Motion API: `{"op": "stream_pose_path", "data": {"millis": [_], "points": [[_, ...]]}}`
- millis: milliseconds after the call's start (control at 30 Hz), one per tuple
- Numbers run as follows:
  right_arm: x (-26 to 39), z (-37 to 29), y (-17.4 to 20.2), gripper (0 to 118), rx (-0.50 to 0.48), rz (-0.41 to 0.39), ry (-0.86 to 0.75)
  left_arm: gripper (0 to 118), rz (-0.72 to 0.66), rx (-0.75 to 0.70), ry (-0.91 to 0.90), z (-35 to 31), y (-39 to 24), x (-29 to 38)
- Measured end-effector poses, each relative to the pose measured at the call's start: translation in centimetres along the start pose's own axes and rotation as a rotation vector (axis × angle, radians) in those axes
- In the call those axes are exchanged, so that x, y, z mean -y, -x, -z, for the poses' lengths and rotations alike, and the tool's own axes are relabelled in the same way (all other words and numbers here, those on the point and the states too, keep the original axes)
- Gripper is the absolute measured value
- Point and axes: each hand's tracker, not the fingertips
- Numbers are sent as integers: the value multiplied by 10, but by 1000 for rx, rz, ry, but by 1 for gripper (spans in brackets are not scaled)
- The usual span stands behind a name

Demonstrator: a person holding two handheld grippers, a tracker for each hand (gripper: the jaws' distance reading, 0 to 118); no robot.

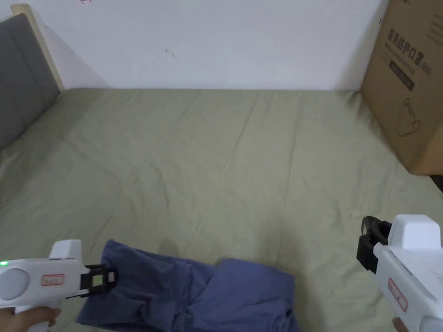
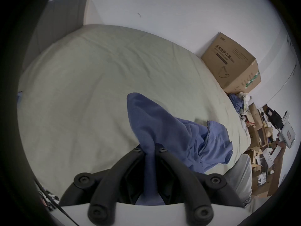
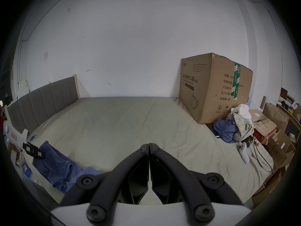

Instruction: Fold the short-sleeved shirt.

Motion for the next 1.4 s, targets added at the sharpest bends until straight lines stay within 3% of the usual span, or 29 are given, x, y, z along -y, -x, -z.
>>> {"op": "stream_pose_path", "data": {"millis": [267,467,700,833,1100,1167,1333,1400], "points": [[4,0,4,0,-33,24,-9,8,12,-56,0,-24,-57,-20],[8,-6,-3,0,-37,31,-5,8,165,32,67,-5,-150,-29],[13,-13,-18,0,-21,50,-11,8,304,80,192,52,-236,-16],[16,-17,-26,0,-3,49,-6,8,383,39,277,103,-271,7],[22,-22,-39,0,30,53,8,9,397,-41,333,170,-296,50],[22,-23,-40,0,35,54,10,20,397,-33,312,163,-297,50],[19,-23,-41,0,42,56,9,84,267,149,192,123,-283,35],[17,-23,-40,0,42,56,4,89,244,170,88,97,-278,31]]}}
